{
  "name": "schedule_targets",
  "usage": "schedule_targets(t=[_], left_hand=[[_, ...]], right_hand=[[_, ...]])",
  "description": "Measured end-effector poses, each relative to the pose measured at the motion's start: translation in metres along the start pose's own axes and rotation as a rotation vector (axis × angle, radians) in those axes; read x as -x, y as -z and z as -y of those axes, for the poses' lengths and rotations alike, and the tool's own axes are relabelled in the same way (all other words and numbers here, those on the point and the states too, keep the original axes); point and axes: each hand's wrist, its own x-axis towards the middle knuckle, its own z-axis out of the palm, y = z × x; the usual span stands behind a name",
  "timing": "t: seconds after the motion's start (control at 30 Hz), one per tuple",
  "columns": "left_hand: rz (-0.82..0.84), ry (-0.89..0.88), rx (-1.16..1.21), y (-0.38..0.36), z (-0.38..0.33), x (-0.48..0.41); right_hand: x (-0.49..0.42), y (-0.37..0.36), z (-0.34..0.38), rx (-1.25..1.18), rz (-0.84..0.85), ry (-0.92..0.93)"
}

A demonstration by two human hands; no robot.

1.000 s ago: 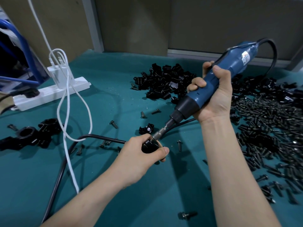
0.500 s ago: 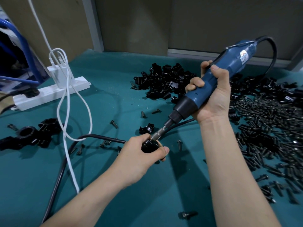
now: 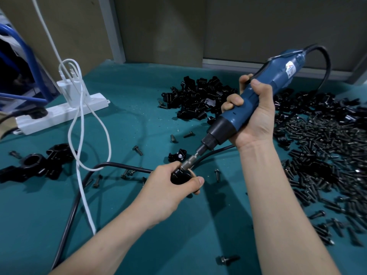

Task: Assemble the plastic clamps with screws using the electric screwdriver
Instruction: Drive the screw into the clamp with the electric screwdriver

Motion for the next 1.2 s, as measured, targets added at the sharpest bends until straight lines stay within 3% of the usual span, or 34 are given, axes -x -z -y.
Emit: schedule_targets(t=[0.3, 0.43, 0.53, 0.63, 0.7, 0.83, 1.0, 1.2], left_hand=[[-0.009, 0.012, 0.008, -0.001, -0.001, 0.002], [0.027, 0.099, 0.102, 0.001, -0.004, 0.000], [0.239, 0.292, 0.315, 0.008, -0.009, 0.003], [0.658, 0.527, 0.644, 0.014, -0.012, 0.008], [0.801, 0.575, 0.811, 0.017, -0.012, 0.007], [0.842, 0.636, 0.933, 0.018, -0.014, 0.002], [0.896, 0.610, 0.874, 0.017, -0.008, 0.003], [0.712, 0.572, 0.946, 0.017, -0.008, 0.000]], right_hand=[[0.000, 0.001, -0.002, -0.013, 0.048, -0.013], [0.001, 0.003, -0.004, -0.011, 0.034, -0.021], [-0.001, 0.003, -0.005, -0.038, 0.093, -0.038], [-0.001, 0.004, -0.004, -0.209, 0.209, -0.116], [-0.001, 0.007, 0.001, -0.289, 0.255, -0.147], [0.000, 0.010, 0.010, -0.274, 0.275, -0.114], [-0.001, 0.011, 0.016, -0.390, 0.300, -0.181], [-0.001, 0.016, 0.038, -0.321, 0.178, -0.118]])
